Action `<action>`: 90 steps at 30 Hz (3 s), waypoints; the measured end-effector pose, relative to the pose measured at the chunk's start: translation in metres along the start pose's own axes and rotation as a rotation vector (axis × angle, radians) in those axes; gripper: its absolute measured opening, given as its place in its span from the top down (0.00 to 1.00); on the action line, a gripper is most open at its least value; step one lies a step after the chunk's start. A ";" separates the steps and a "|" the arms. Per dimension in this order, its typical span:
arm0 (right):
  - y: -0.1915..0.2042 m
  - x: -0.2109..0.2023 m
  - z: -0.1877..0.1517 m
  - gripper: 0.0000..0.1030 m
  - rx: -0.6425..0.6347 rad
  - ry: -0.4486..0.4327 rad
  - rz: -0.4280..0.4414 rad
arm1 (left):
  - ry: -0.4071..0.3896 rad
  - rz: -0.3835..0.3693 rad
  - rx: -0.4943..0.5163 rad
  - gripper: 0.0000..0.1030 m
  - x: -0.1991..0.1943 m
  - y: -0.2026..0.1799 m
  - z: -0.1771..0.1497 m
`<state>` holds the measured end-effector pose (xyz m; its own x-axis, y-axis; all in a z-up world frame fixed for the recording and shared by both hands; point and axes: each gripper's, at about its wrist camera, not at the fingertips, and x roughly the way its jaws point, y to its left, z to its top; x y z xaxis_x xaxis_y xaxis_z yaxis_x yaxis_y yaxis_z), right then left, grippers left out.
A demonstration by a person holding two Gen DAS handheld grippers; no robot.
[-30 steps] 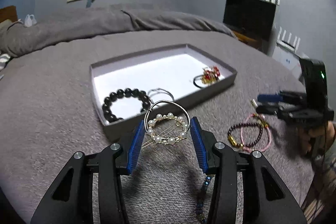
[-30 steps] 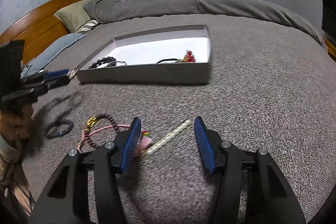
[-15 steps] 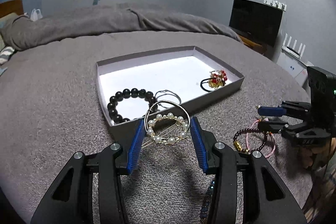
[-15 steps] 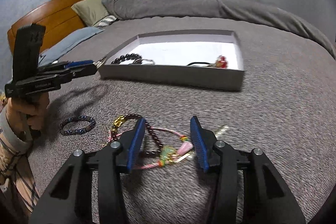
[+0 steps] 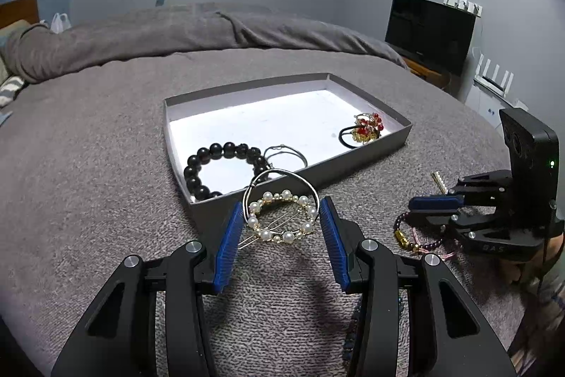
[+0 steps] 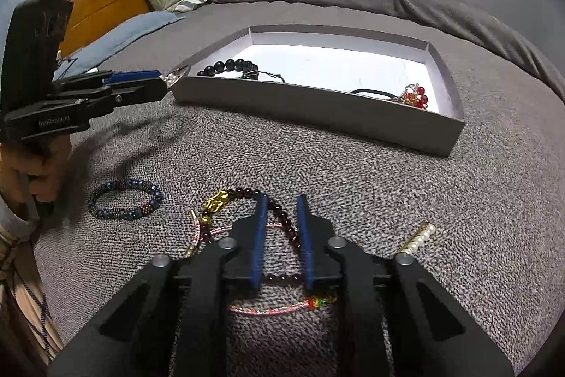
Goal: Organize jewelry
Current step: 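Carry the pearl bracelet toward the tray while the right tool grasps the dark bead bracelet, then lower the pearl bracelet into the tray while the right tool drops the dark bracelet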
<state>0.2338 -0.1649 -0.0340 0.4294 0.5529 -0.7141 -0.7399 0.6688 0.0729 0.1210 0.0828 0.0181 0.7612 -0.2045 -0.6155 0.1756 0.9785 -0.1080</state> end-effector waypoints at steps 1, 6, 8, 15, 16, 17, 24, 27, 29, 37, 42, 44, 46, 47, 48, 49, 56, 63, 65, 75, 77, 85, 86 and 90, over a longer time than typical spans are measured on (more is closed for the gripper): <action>0.001 0.000 0.001 0.94 -0.006 -0.003 -0.004 | 0.001 -0.001 0.000 0.55 0.000 0.000 0.000; -0.004 -0.010 0.007 0.94 0.030 -0.059 -0.006 | -0.010 0.001 -0.006 0.55 -0.002 0.000 0.002; -0.010 -0.017 0.010 0.94 0.057 -0.096 0.003 | -0.014 0.004 -0.014 0.55 -0.001 0.000 0.004; -0.021 -0.038 0.024 0.94 0.119 -0.209 0.008 | -0.021 0.015 -0.012 0.55 0.006 -0.007 0.010; -0.021 -0.039 0.025 0.94 0.123 -0.217 0.009 | -0.020 0.016 -0.011 0.55 0.007 -0.008 0.010; -0.022 -0.041 0.026 0.94 0.127 -0.224 0.010 | -0.019 0.016 -0.012 0.55 0.009 -0.009 0.011; -0.027 -0.049 0.040 0.94 0.153 -0.287 -0.002 | -0.039 0.024 -0.030 0.55 0.013 -0.011 0.022; -0.029 -0.052 0.048 0.94 0.164 -0.316 -0.012 | -0.057 0.030 -0.050 0.55 0.014 -0.008 0.028; -0.029 -0.053 0.054 0.94 0.159 -0.325 -0.016 | -0.066 0.043 -0.054 0.55 0.017 -0.007 0.032; -0.031 -0.043 0.078 0.94 0.150 -0.350 -0.023 | -0.075 0.065 -0.076 0.55 0.032 -0.002 0.045; -0.042 -0.031 0.088 0.94 0.171 -0.344 -0.023 | -0.082 0.072 -0.105 0.55 0.043 0.004 0.054; -0.047 -0.028 0.091 0.94 0.194 -0.349 -0.023 | -0.084 0.083 -0.102 0.55 0.048 0.006 0.058; -0.055 -0.024 0.093 0.94 0.228 -0.356 -0.019 | -0.082 0.087 -0.103 0.55 0.051 0.007 0.059; -0.057 -0.022 0.094 0.94 0.241 -0.355 -0.014 | -0.079 0.087 -0.105 0.55 0.053 0.008 0.060; -0.059 -0.020 0.094 0.94 0.251 -0.355 -0.010 | -0.076 0.088 -0.108 0.55 0.055 0.009 0.060; -0.061 -0.016 0.094 0.94 0.261 -0.350 -0.010 | -0.073 0.090 -0.109 0.55 0.057 0.011 0.061; -0.064 0.005 0.100 0.94 0.269 -0.319 -0.026 | -0.049 0.103 -0.104 0.55 0.071 0.014 0.065; -0.079 0.025 0.095 0.94 0.307 -0.262 -0.067 | 0.002 0.113 -0.105 0.55 0.087 0.019 0.068; -0.081 0.028 0.093 0.94 0.316 -0.253 -0.071 | 0.023 0.110 -0.103 0.55 0.092 0.019 0.068; -0.075 0.033 0.094 0.94 0.307 -0.236 -0.087 | 0.070 0.098 -0.094 0.55 0.104 0.020 0.064; -0.075 0.034 0.094 0.94 0.305 -0.234 -0.087 | 0.070 0.098 -0.094 0.55 0.104 0.019 0.064; -0.075 0.031 0.094 0.77 0.306 -0.249 -0.088 | 0.051 0.099 -0.089 0.33 0.100 0.017 0.064; -0.074 0.029 0.094 0.74 0.304 -0.254 -0.088 | 0.046 0.099 -0.087 0.27 0.098 0.016 0.063; -0.073 0.024 0.091 0.61 0.296 -0.266 -0.089 | 0.032 0.098 -0.083 0.21 0.091 0.014 0.063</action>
<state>0.3453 -0.1548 0.0070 0.6327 0.5694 -0.5247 -0.5290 0.8128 0.2441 0.2320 0.0764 0.0096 0.7517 -0.1080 -0.6506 0.0479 0.9928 -0.1094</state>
